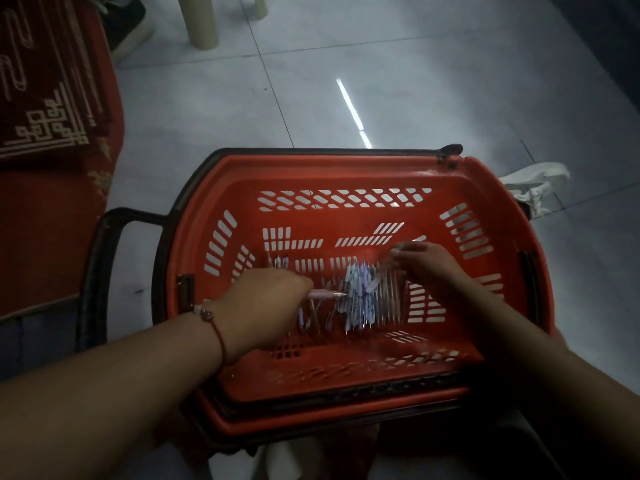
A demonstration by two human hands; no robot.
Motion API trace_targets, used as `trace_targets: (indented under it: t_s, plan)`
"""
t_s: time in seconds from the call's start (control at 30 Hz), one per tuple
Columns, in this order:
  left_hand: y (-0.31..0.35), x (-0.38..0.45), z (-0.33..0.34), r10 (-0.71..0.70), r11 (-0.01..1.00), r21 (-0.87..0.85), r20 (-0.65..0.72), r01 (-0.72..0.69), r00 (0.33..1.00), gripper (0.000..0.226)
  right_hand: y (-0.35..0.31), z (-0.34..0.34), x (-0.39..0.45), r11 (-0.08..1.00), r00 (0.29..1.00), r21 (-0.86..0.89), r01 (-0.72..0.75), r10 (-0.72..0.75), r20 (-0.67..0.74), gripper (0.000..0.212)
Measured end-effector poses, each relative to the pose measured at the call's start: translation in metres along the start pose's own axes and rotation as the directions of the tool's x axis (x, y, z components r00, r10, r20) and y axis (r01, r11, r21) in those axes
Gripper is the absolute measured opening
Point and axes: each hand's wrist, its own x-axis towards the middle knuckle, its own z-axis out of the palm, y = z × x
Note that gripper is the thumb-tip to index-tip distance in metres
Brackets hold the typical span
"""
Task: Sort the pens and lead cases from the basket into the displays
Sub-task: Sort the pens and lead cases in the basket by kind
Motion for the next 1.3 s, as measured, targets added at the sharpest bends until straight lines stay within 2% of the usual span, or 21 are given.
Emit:
trace_targets:
  t_s: [0.13,0.23,0.3,0.37,0.47,0.57,0.7,0.77,0.83,0.9,0.97,1.07,1.13,1.17,1.23,1.3]
  plan:
    - [-0.003,0.001,0.004,-0.020,1.000,-0.002,0.019,0.020,1.000,0.018,0.017,0.024,0.029,0.924,0.999,-0.379,0.047,-0.046,0.011,0.010]
    - [-0.005,0.001,0.006,-0.038,0.999,-0.015,0.022,0.038,0.999,0.017,0.033,0.038,0.049,0.750,0.997,-0.657,0.074,-0.053,0.052,0.015]
    - [-0.007,-0.001,0.008,-0.050,0.998,-0.027,0.023,0.051,0.998,0.020,0.038,0.042,0.061,0.666,0.994,-0.739,0.107,-0.064,0.087,0.018]
    - [-0.009,-0.003,0.010,-0.046,0.998,-0.029,0.019,0.047,0.999,0.020,0.044,0.045,0.071,0.644,0.996,-0.760,0.084,-0.040,0.077,0.022]
    - [-0.008,-0.005,0.010,-0.051,0.998,-0.042,0.043,0.053,0.998,0.018,0.050,0.052,0.078,0.650,1.000,-0.760,0.009,-0.006,0.007,0.028]
    - [-0.010,-0.006,0.011,-0.069,0.995,-0.064,0.063,0.073,0.996,0.018,0.061,0.060,0.082,0.663,0.998,-0.747,-0.057,0.029,-0.050,0.022]
    - [-0.017,-0.008,0.017,-0.063,0.996,-0.061,0.055,0.066,0.997,0.021,0.064,0.063,0.084,0.728,0.997,-0.682,-0.071,0.048,-0.053,0.020]
    - [-0.017,-0.009,0.017,-0.054,0.997,-0.060,0.064,0.057,0.997,0.020,0.055,0.063,0.083,0.722,0.998,-0.690,-0.057,0.041,-0.038,0.018]
    - [-0.016,-0.008,0.015,-0.043,0.997,-0.059,0.064,0.046,0.997,0.018,0.040,0.063,0.079,0.647,0.999,-0.762,-0.008,0.035,0.020,0.021]
    - [-0.015,-0.008,0.013,-0.018,0.998,-0.053,0.052,0.021,0.998,0.017,0.019,0.063,0.066,0.655,0.996,-0.755,0.032,0.047,0.082,0.029]
    - [-0.013,-0.009,0.010,0.007,0.999,-0.041,0.045,-0.005,0.999,0.019,-0.002,0.062,0.038,0.804,0.987,-0.595,0.025,0.074,0.142,0.028]
    - [-0.007,-0.010,0.005,0.067,0.997,-0.038,0.010,-0.067,0.998,0.024,-0.028,0.056,-0.028,0.952,0.910,-0.305,0.016,0.112,0.400,0.041]
    - [-0.003,-0.012,0.000,0.112,0.993,-0.035,-0.031,-0.113,0.993,0.023,-0.032,0.054,-0.065,0.981,0.805,-0.190,-0.043,0.147,0.575,0.047]
    - [0.001,-0.014,-0.003,0.134,0.990,-0.032,-0.053,-0.135,0.990,0.021,-0.031,0.053,-0.080,0.986,0.768,-0.157,-0.060,0.146,0.623,0.043]
    - [0.004,-0.014,-0.008,0.185,0.982,-0.007,-0.108,-0.187,0.977,0.019,-0.025,0.053,-0.097,0.992,0.761,-0.118,-0.055,0.118,0.639,0.032]
    - [0.010,-0.016,-0.014,0.242,0.970,0.029,-0.165,-0.240,0.956,0.019,-0.019,0.051,-0.111,0.997,0.794,-0.047,-0.053,0.071,0.604,0.022]
